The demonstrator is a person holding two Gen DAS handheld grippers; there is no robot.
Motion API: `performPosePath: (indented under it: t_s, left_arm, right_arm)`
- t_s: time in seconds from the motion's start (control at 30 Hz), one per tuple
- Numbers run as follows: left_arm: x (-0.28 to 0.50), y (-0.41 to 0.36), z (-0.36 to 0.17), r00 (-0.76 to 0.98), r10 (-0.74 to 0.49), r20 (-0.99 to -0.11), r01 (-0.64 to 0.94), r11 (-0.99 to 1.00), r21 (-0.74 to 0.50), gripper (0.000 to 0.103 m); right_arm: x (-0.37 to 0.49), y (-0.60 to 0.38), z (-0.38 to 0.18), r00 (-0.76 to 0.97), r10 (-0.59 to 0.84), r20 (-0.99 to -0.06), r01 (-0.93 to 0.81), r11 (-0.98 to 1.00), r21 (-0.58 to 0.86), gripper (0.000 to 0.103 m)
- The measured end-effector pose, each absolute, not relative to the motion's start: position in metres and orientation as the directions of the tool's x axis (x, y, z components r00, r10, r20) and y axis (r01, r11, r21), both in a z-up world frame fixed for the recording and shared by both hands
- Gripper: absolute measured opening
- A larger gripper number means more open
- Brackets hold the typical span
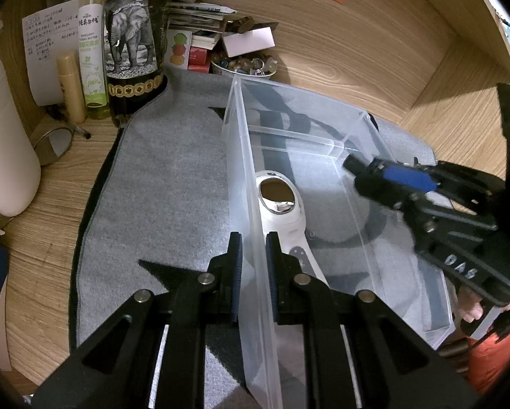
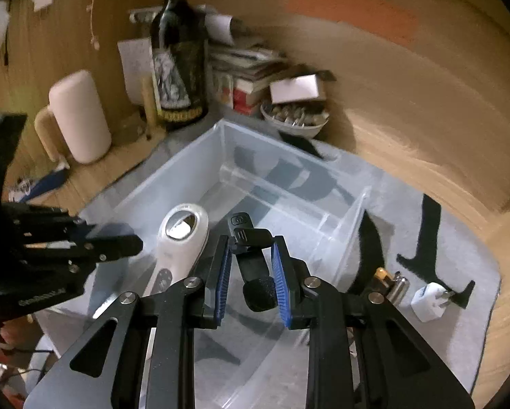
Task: Organize rigid objects
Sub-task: 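Carry the black piece into the box beside the white device and release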
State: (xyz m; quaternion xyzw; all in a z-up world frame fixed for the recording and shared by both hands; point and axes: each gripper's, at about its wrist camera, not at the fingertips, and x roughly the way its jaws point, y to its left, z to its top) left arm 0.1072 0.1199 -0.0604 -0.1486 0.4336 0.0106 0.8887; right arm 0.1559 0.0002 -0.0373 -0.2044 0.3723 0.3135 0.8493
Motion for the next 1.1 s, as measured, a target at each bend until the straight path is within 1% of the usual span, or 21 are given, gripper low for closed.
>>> performPosePath:
  t_s: [0.23, 0.4, 0.43, 0.5, 0.57, 0.7, 0.77, 0.83, 1.03, 1.1]
  left_arm:
    - [0.107, 0.12, -0.06, 0.623, -0.11, -0.774, -0.147, 0.956, -0.254, 0.013]
    - [0.107, 0.12, -0.06, 0.623, -0.111, -0.774, -0.148, 0.955, -0.256, 0.013]
    - [0.108, 0.12, -0.06, 0.623, -0.109, -0.774, -0.148, 0.956, -0.254, 0.013]
    - [0.108, 0.12, -0.06, 0.623, -0.109, -0.775, -0.147, 0.956, -0.253, 0.013]
    - [0.108, 0.12, -0.06, 0.622, -0.111, -0.775, -0.147, 0.956, -0.254, 0.013]
    - [0.107, 0.119, -0.06, 0.622, -0.109, -0.776, -0.146, 0.957, -0.252, 0.013]
    - [0.108, 0.119, -0.059, 0.621, -0.108, -0.776, -0.146, 0.957, -0.25, 0.013]
    - [0.109, 0.119, -0.059, 0.621, -0.108, -0.776, -0.146, 0.957, -0.25, 0.013]
    - [0.108, 0.119, -0.059, 0.621, -0.109, -0.776, -0.146, 0.957, -0.251, 0.013]
    - [0.109, 0.119, -0.059, 0.621, -0.107, -0.777, -0.145, 0.958, -0.249, 0.013]
  right_arm:
    - [0.159, 0.007, -0.054, 0.481, 0.346, -0.805, -0.706, 0.697, -0.122, 0.022]
    - [0.156, 0.006, -0.056, 0.472, 0.355, -0.807, -0.711, 0.694, -0.111, 0.022]
    - [0.156, 0.005, -0.057, 0.471, 0.355, -0.807, -0.711, 0.695, -0.109, 0.024]
    - [0.155, 0.004, -0.056, 0.476, 0.355, -0.805, -0.709, 0.697, -0.112, 0.032]
    - [0.153, 0.003, -0.054, 0.492, 0.355, -0.795, -0.703, 0.701, -0.122, 0.042]
    - [0.148, -0.003, -0.042, 0.518, 0.37, -0.771, -0.693, 0.71, -0.126, 0.048]
    - [0.145, -0.006, -0.036, 0.538, 0.375, -0.755, -0.684, 0.717, -0.131, 0.059]
    - [0.14, -0.011, -0.027, 0.562, 0.377, -0.736, -0.674, 0.725, -0.143, 0.065]
    - [0.133, -0.029, -0.006, 0.611, 0.38, -0.694, -0.641, 0.752, -0.153, 0.067]
    - [0.131, -0.04, -0.001, 0.624, 0.381, -0.682, -0.626, 0.766, -0.145, 0.071]
